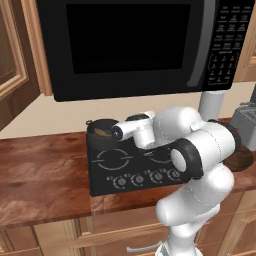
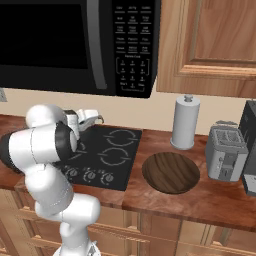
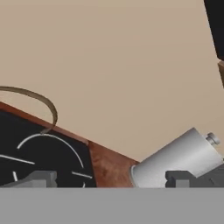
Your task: Open the cabinet and move the ladle to the pot. Then close the cabinet.
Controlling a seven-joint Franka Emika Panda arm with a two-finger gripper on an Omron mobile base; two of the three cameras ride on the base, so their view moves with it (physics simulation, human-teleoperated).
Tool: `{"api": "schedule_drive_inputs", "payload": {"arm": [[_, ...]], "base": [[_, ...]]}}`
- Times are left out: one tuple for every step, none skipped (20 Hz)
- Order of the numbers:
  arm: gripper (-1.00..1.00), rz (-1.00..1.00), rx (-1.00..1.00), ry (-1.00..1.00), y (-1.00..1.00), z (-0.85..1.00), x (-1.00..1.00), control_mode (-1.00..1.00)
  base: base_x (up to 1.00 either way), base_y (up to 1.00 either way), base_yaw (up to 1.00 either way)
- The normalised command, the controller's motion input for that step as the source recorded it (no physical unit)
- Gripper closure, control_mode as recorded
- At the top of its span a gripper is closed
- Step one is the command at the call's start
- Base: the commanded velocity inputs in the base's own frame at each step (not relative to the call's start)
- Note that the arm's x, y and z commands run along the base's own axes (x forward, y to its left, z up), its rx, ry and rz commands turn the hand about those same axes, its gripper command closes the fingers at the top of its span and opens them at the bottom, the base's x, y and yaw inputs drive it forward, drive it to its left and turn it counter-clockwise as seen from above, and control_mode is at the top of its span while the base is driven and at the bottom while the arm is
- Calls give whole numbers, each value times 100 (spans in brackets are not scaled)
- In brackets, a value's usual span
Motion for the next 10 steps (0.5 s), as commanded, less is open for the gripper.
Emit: {"api": "schedule_drive_inputs", "payload": {"arm": [[-100, 0, 0, -4, 0, 43, -81, -100], [-100, 0, 0, -3, 0, 48, -86, -100], [-100, 0, 0, -1, -3, 49, -89, -100], [-100, 0, 0, 0, -4, 51, -91, -100], [-100, 0, 0, 0, -5, 56, -96, -100], [-100, 0, 1, 0, -9, 58, -97, -100], [-100, 0, 3, 0, -9, 63, -100, -100], [-100, 0, 4, 0, -10, 68, -100, -100], [-100, 0, 6, 0, -12, 75, -100, -100], [-100, 0, 9, 0, -14, 80, -100, -100]], "base": [[0, 0, 0], [0, 0, 0], [0, 0, 0], [0, 0, 0], [0, 0, 0], [0, 0, 0], [0, 0, 0], [0, 0, 0], [0, 0, 0], [0, 0, 0]]}}
